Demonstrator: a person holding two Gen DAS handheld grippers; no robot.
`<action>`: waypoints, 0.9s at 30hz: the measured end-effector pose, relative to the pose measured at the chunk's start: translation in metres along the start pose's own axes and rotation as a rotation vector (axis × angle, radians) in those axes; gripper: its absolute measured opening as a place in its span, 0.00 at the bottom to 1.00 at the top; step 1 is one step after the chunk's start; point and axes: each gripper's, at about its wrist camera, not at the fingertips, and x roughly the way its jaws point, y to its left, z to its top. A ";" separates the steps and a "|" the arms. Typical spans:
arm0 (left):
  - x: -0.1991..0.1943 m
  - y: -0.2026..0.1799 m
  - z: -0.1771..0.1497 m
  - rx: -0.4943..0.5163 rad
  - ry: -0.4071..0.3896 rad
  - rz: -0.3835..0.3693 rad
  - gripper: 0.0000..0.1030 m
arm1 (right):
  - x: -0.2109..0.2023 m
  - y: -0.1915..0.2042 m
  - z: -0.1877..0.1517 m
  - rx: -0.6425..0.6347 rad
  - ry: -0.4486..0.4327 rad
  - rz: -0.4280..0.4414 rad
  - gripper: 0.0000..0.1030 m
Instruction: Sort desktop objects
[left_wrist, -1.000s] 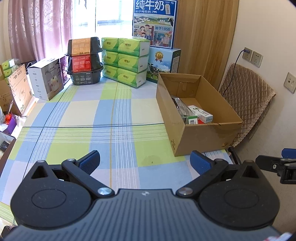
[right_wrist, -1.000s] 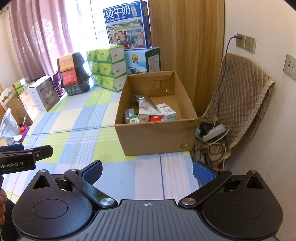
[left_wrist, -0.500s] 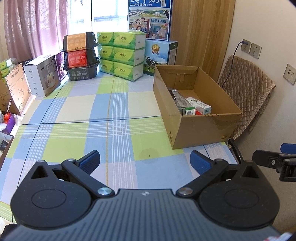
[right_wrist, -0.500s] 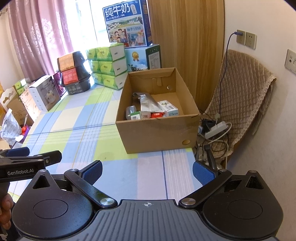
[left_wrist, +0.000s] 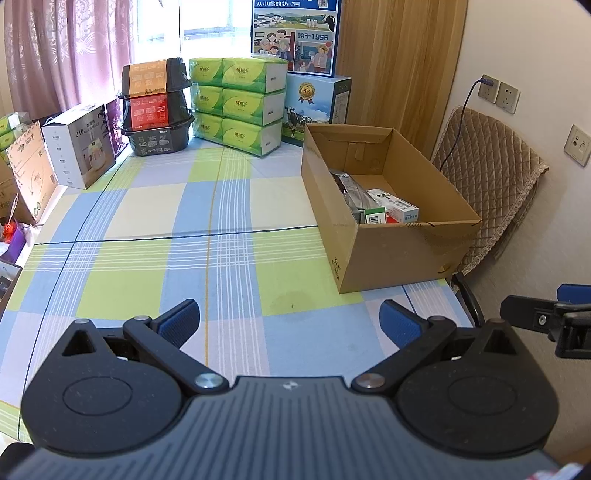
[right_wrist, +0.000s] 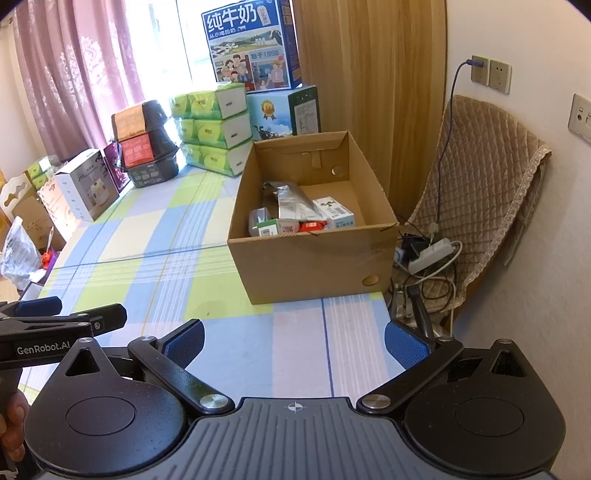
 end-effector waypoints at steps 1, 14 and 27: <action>0.000 0.000 0.000 0.000 0.000 0.000 0.99 | 0.000 0.000 0.000 -0.001 0.000 0.000 0.98; 0.002 0.000 -0.002 -0.003 0.003 0.006 0.99 | 0.001 -0.001 -0.002 0.000 0.002 -0.001 0.98; 0.003 0.001 -0.002 -0.008 0.004 0.004 0.99 | 0.000 -0.001 -0.002 -0.003 -0.001 -0.002 0.98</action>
